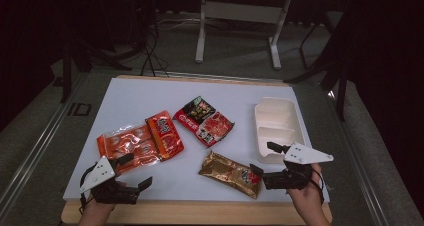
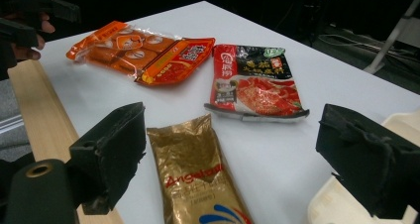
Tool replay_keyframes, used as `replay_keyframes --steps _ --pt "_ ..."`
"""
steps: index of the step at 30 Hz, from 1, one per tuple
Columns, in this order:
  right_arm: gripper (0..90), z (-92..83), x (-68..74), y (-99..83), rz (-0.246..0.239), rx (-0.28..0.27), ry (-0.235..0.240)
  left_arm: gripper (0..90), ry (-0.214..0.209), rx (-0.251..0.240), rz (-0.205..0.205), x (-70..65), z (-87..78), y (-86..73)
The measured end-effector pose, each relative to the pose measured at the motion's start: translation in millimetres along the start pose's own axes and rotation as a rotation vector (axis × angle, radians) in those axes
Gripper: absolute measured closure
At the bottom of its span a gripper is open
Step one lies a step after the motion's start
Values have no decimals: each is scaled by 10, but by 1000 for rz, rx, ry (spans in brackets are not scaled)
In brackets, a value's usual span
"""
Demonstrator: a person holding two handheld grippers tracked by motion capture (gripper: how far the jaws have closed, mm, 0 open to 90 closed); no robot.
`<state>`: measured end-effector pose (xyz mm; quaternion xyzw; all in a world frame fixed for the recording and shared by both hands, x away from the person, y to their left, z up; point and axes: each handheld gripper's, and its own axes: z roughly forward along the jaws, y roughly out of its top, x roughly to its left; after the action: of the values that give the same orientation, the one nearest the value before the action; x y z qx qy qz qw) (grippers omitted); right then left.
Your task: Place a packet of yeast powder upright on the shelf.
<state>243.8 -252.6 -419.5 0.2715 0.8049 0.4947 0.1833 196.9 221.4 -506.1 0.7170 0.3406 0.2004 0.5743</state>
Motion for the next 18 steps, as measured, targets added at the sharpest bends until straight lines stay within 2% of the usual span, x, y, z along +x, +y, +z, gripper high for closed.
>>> replay_keyframes --steps 8,10,13,18 --pt "102 187 -36 112 -11 14 34 19 -1 0 1 0 -3 1" --pt "100 237 -29 144 -24 20 20 19 -2 1 1 1 -2 0" --pt "98 331 -35 180 -34 44 24 19 -3 3 -1 1 0 0" --pt "98 489 -55 208 -18 61 44 19 -5 2 -4 4 -5 0"
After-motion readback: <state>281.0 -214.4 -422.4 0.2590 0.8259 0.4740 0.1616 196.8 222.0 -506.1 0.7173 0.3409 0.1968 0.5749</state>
